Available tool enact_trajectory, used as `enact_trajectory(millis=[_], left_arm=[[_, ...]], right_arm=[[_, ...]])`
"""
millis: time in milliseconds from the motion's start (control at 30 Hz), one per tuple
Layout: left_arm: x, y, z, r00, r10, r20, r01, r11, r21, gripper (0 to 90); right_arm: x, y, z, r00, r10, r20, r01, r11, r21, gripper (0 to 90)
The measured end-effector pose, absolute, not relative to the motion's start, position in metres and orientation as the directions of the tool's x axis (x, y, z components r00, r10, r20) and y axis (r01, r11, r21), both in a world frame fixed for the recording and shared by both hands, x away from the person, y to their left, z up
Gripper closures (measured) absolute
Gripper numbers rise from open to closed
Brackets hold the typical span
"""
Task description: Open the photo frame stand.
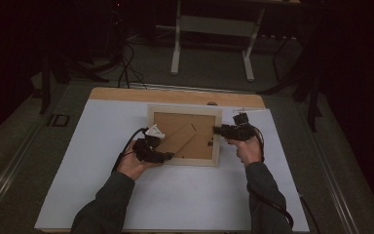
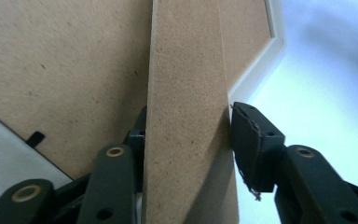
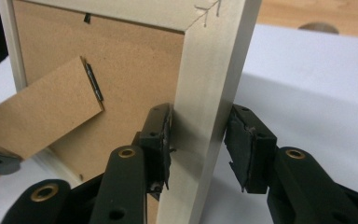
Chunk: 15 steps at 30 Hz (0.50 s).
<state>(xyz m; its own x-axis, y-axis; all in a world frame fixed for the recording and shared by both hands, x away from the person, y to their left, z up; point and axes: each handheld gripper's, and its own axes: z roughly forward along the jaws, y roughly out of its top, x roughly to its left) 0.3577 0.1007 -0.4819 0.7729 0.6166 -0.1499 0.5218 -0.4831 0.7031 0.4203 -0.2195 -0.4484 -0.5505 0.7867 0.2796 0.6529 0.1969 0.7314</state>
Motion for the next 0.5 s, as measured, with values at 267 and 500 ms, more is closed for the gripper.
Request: enact_trajectory(millis=[267,500], left_arm=[[0.3577,0.0955,-0.4776,0.773,0.627,-0.1,0.499,-0.503,0.706,59.6],[0.359,0.0943,-0.4764,0.771,0.632,-0.08,0.492,-0.51,0.706,59.6]], right_arm=[[0.4178,-0.2227,-0.4392,-0.56,0.783,0.272,0.629,0.189,0.754,61.9],[0.4151,-0.224,-0.4375,-0.561,0.784,0.263,0.618,0.185,0.764,62.1]])
